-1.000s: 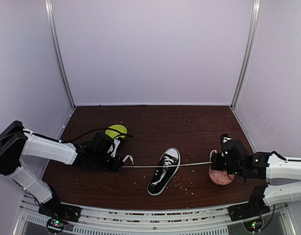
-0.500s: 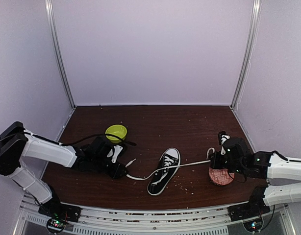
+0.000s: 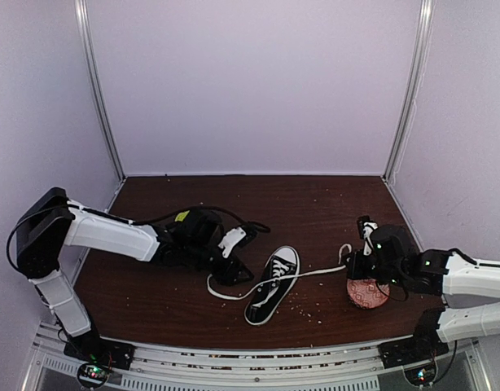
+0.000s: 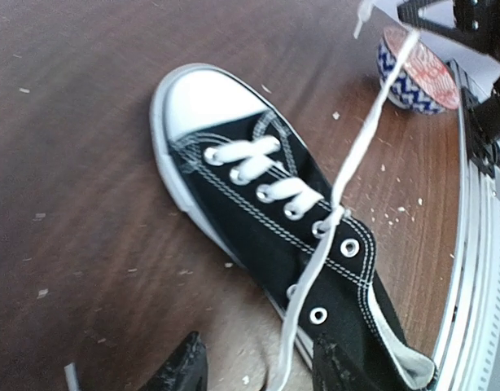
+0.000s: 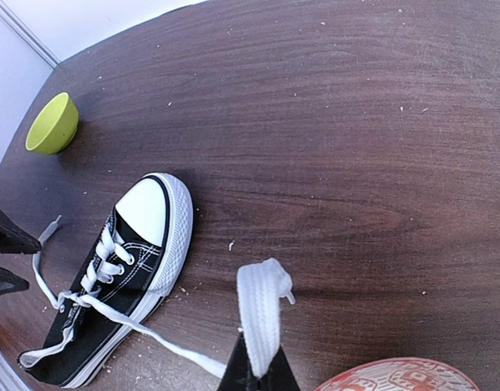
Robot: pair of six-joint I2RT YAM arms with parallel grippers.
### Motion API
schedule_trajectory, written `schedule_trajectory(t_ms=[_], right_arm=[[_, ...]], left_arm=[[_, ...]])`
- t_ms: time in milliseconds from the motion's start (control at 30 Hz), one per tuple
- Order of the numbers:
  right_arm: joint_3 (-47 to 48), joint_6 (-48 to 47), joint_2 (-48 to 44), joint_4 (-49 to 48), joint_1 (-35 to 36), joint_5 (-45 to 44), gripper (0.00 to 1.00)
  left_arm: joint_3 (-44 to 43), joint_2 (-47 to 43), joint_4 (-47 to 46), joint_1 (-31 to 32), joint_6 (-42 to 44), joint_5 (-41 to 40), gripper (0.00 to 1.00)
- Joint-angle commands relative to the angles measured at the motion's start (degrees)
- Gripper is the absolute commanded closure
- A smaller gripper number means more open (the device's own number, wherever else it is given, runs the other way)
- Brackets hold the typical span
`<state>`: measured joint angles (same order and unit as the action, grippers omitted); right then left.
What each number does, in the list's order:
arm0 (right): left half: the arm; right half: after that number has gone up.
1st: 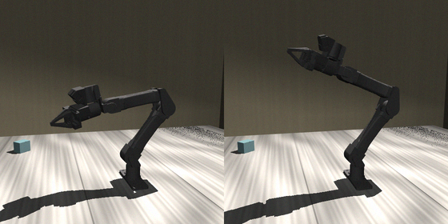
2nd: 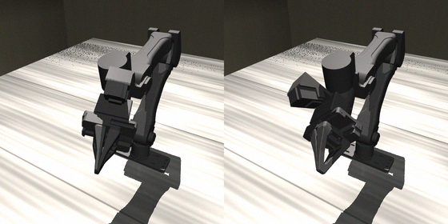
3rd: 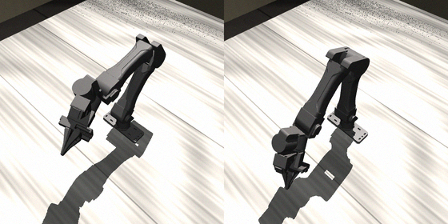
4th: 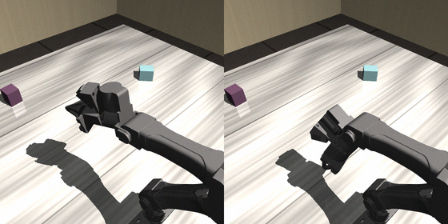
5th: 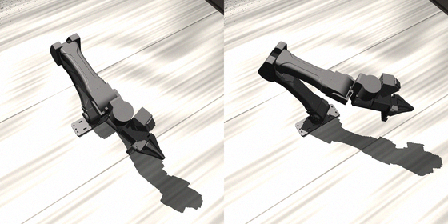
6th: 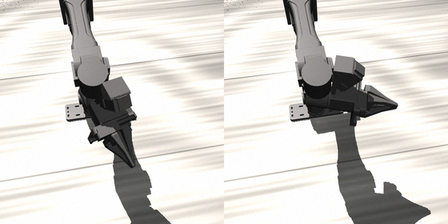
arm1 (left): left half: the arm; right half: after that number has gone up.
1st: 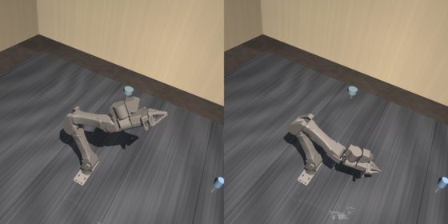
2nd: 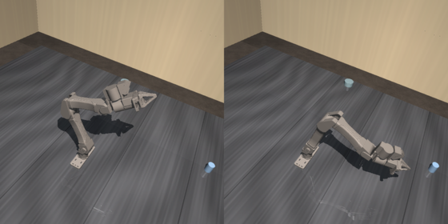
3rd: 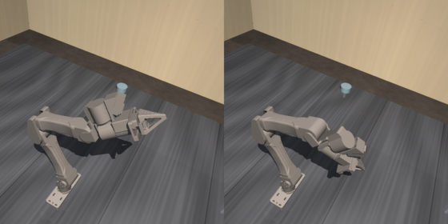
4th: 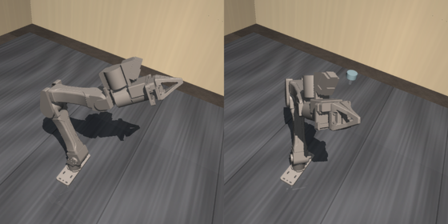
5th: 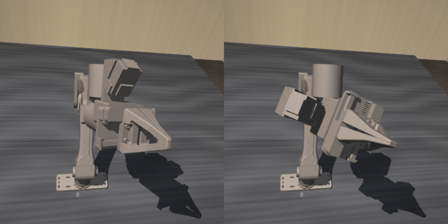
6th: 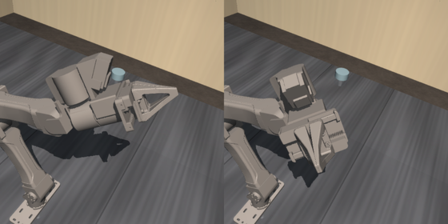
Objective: Tie the shoes
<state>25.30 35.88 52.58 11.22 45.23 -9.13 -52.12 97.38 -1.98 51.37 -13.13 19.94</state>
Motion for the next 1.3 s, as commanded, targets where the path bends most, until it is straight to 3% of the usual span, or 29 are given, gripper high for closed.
schedule_trajectory(t_ms=[0,600,900,1067,1267], right_arm=[[1.56,-0.46,0.24,-1.13,-0.41,0.31,1.00],[1.25,-0.07,0.20,-1.44,-0.50,0.42,1.00],[1.71,-0.21,-0.28,-1.12,-0.50,-0.19,1.00],[6.24,-1.79,3.31,-3.01,-0.95,-0.38,1.00],[18.88,-4.20,15.71,-7.18,-1.11,5.09,1.00]], left_arm=[[-4.02,5.13,0.75,1.35,2.96,7.11,0.55],[-5.71,10.75,0.46,1.80,0.74,7.86,0.71],[-5.27,9.70,-2.42,1.76,-1.81,4.91,1.00],[-2.40,5.39,-6.37,2.33,-4.72,0.89,1.00],[0.06,2.74,-12.98,3.29,-8.17,1.00,1.00]])
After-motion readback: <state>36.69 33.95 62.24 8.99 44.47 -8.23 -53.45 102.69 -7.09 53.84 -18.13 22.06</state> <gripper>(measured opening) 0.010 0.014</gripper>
